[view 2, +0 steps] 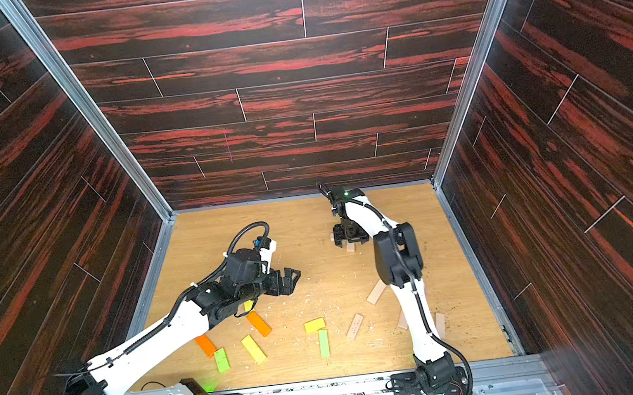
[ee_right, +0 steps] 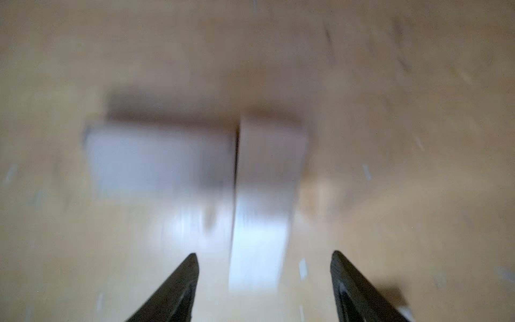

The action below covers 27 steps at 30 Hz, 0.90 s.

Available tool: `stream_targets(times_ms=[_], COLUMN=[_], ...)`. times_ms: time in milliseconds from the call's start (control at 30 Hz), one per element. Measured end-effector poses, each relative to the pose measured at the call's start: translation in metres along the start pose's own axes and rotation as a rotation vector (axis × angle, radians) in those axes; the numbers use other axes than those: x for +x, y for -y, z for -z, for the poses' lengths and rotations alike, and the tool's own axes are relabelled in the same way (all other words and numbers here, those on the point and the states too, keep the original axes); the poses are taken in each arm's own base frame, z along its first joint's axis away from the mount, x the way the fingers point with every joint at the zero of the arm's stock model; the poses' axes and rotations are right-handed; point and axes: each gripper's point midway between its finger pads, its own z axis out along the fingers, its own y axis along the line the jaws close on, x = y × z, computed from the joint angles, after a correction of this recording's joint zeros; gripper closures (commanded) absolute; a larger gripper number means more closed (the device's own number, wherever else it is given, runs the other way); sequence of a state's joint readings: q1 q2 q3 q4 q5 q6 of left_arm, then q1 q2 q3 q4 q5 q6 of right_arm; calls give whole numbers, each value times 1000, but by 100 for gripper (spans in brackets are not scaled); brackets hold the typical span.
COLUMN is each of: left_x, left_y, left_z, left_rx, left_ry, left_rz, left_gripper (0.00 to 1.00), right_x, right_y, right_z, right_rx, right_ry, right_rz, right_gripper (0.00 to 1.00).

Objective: Assemble a giraffe with building blocks
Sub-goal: Assemble the building block at the center of the board, then pick up the building block from the center of the board.

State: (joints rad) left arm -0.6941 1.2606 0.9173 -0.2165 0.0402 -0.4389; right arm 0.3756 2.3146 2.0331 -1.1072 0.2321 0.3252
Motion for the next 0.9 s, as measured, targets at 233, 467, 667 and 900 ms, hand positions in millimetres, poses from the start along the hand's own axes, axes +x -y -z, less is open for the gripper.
stream_targets(times_ms=[233,467,667,900], left_x=[-3,12,16,17], left_y=[3,3,10,11], left_z=[10,6,6,6], left_rx=[16,24,44,49], left_ry=[22,-20,-34,-39], left_rz=[25,59,75,85], left_gripper=[0,0,0,0], right_x=[60,136,154,133], right_y=[31,70,72,86], right_z=[85,43,21,7], right_rx=[-40,-22,-42,-60], right_ry=[145,36,-14,22], right_rz=[-65,-165,-191,-255], right_gripper=[24,24,24,25])
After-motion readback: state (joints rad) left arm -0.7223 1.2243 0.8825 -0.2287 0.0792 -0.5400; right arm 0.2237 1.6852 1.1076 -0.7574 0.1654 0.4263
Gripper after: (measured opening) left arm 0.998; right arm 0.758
